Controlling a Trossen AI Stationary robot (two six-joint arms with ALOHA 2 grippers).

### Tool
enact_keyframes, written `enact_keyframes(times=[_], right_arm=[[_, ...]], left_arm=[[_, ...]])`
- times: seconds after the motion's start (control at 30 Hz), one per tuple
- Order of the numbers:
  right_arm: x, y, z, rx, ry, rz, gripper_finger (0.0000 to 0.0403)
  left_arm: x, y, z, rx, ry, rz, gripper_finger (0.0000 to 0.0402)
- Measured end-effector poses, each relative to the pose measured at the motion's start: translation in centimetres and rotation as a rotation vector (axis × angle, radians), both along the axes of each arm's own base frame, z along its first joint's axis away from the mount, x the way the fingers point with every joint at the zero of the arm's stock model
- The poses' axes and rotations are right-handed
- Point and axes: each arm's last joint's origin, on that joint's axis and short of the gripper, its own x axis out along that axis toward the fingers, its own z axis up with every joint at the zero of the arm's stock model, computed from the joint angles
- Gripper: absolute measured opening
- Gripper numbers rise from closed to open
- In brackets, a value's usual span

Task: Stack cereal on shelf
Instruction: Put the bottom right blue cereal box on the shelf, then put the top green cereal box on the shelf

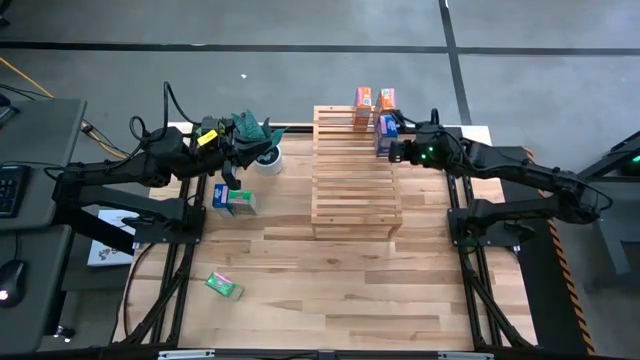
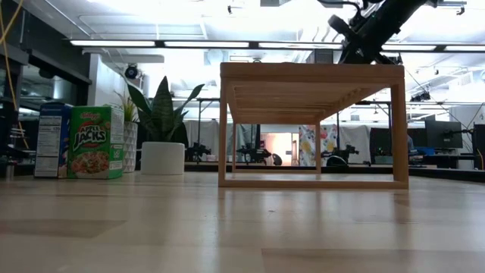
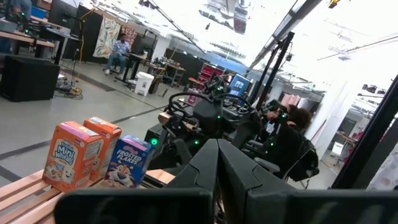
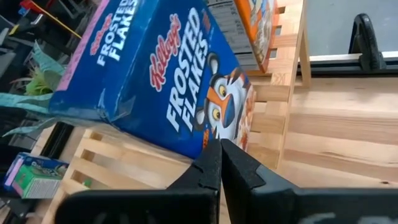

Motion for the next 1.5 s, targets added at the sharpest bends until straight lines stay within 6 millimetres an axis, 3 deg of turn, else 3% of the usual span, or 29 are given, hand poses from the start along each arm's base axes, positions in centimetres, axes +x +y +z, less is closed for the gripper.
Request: enact_keyframes(times=[0.37, 0.67, 0.87, 1.1, 1.27, 1.5], right_arm=[[-0.5, 0.7, 0.2, 0.017, -0.005, 0.009, 0.0000], [-5.6, 3.0, 3.1, -0.014, -0.168, 0.067, 0.0000], [-7.7, 4.2, 4.2, -0.048, -0.264, 0.098, 0.0000], [-6.9, 4.3, 3.9, -0.039, -0.237, 0.122, 0.0000], [-5.9, 4.2, 3.5, -0.022, -0.196, 0.138, 0.0000], [-4.6, 4.0, 2.8, -0.003, -0.142, 0.145, 0.0000]], left_arm=[[0.0, 0.0, 0.0, 0.002, -0.001, -0.010, 0.0000], [-1.3, -0.4, 0.5, 0.053, 0.000, -0.101, 0.0012], [-2.3, -0.2, 0.5, 0.035, 0.275, -0.070, 0.0096], [-2.0, -0.3, -1.2, -0.031, 0.622, -0.132, 0.0221], [-1.0, 0.0, -4.2, -0.054, 0.936, -0.144, 0.0276], [0.1, 1.1, -9.5, 0.089, 1.486, -0.223, 0.0289]])
